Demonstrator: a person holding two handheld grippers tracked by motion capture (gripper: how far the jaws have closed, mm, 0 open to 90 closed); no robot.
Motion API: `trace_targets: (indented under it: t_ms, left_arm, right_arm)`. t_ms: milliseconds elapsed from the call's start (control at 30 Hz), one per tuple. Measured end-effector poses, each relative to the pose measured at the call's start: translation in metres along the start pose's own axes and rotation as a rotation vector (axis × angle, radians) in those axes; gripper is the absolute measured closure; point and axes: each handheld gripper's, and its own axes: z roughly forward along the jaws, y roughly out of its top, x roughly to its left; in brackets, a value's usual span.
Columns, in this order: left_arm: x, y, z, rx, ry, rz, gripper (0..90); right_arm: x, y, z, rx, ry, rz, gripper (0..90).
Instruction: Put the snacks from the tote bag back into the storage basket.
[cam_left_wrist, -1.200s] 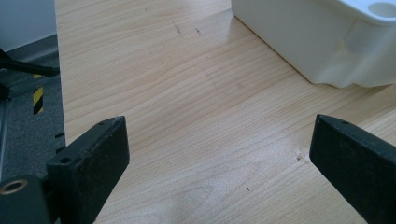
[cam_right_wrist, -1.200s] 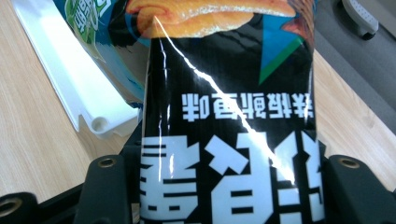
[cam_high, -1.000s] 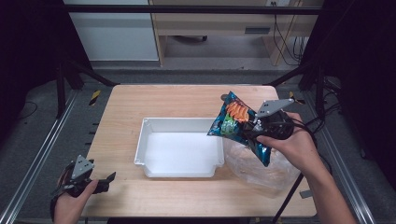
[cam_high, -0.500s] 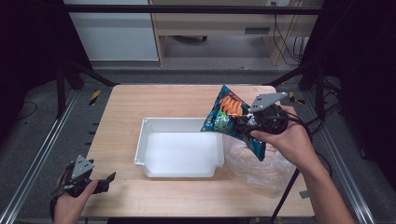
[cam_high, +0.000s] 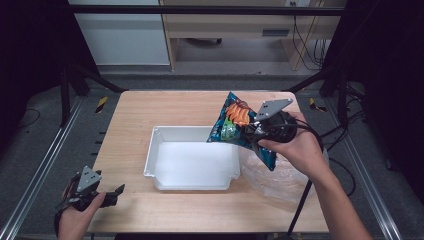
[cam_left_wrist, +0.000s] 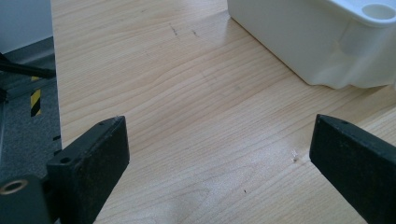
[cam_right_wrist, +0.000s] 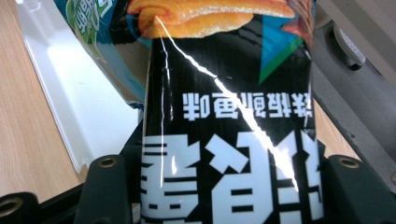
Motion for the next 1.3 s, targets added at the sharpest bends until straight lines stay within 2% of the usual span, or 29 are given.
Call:
trace_targets:
  t_ms: [133, 600, 933, 1300]
  left_arm:
    - [0.001, -0.001, 0.001, 0.013, 0.008, -0.007, 4.3]
    - [0.002, -0.001, -0.001, 0.000, 0.007, -0.013, 4.4]
    - [0.002, -0.001, -0.001, 0.001, 0.006, -0.011, 4.4]
    - [0.002, 0.000, -0.001, -0.001, 0.003, -0.004, 4.4]
  right_arm:
    - [0.003, 0.005, 0.005, -0.002, 0.003, -0.001, 41.7]
    - [0.019, 0.028, 0.034, 0.000, 0.030, -0.060, 41.8]
    - [0.024, 0.036, 0.042, -0.006, 0.044, -0.078, 41.8]
    - [0.033, 0.048, 0.061, 0.009, 0.076, -0.108, 41.9]
